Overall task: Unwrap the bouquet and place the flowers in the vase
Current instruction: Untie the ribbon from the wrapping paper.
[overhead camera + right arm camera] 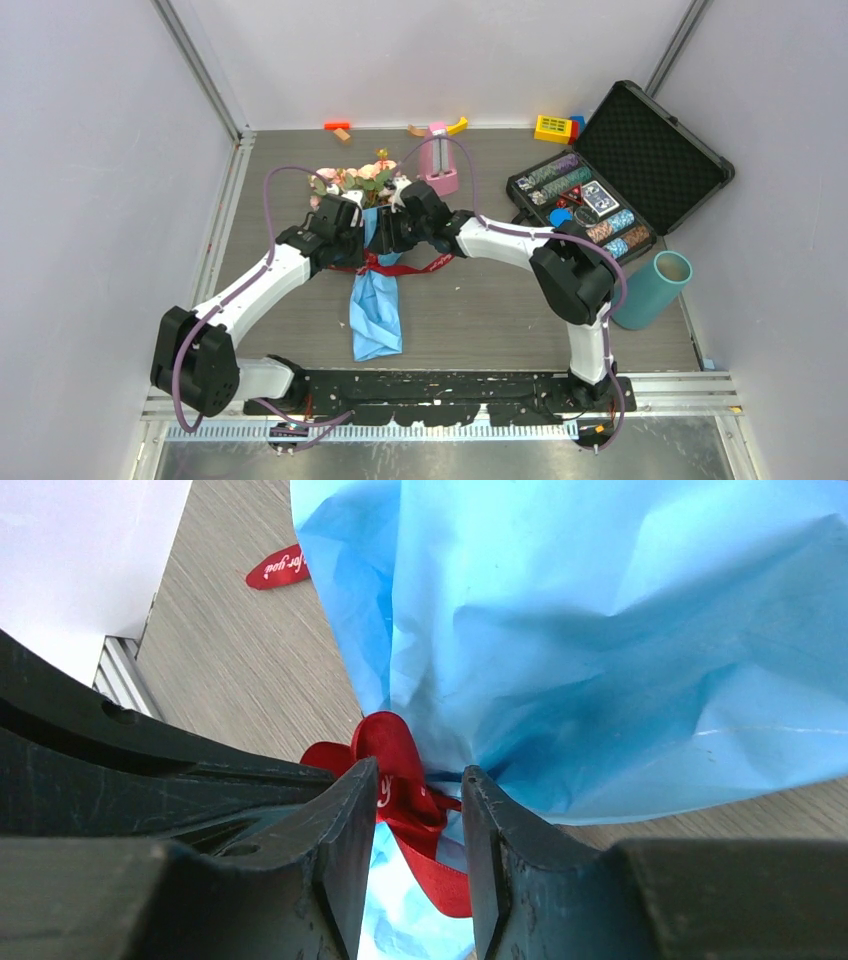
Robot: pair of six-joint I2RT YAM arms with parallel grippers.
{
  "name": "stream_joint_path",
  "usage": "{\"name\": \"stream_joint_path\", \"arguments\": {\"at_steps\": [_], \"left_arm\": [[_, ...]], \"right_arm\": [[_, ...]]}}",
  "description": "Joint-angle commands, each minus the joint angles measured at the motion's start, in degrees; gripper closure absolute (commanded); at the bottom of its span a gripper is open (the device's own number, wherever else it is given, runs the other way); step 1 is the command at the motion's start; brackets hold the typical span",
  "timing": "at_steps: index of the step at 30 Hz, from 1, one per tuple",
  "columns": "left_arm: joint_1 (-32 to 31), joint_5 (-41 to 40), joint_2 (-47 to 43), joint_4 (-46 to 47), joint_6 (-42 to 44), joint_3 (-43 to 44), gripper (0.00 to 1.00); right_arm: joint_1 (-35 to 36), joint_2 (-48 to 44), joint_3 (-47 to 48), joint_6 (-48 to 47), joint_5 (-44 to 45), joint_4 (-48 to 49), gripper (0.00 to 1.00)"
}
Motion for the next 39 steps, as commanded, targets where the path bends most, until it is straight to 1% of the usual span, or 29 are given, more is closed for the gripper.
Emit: {"name": "stream_joint_path", "arguments": {"at_steps": [1,8,11,16,17,23,33,35,36,39], "left_arm": [[-0.3,-0.3,-1.0,0.2,-0.2,0.4,1.0],[-0.3,-0.1,-1.1,0.2,-0.3,0.1,1.0],[-0.3,-0.1,-1.0,0.2,-0.2,0.1,1.0],[-0.3,-0.5,-0.9,0.0,0.1,0.4,1.0],[-0.3,-0.7,-0.9,-0.2,0.1,0.4,0.97],[-0.3,-0.8,-1.3,-0.6,0.1,0.0,0.83],[-0.3,-0.9,-2.2,-1.3,-0.4,-0.5,0.72],[-0.3,-1.1,-2.4,-1.3,-0.4,-0.8,0.72],[-0.3,-1.1,-2.5,-1.3,-0.4,-0.8,0.75],[-0.3,-1.1,-2.8,-1.8,-0.7,-1.0,0.86]], "right_arm": [[0.7,1.2,2.2,0.8,-1.7,3.1,0.6],[1.1,2.4,3.2,1.0,-2.9,3.2,0.69],[1.1,2.6,3.3,1.2,-3.3,3.4,0.77],[1.1,1.6,2.5,1.4,-3.2,4.3,0.97],[1.1,1.2,2.1,1.3,-2.9,4.7,0.99],[1.1,-0.1,0.4,1.4,-1.7,5.9,1.0],[1.1,-0.6,-0.1,1.4,-1.5,5.9,1.0],[1.1,-0.6,-0.1,1.4,-1.5,6.0,1.0],[1.1,-0.6,-0.2,1.4,-1.5,6.1,1.0],[1.1,-0.8,-0.4,1.5,-0.9,6.2,1.0]]}}
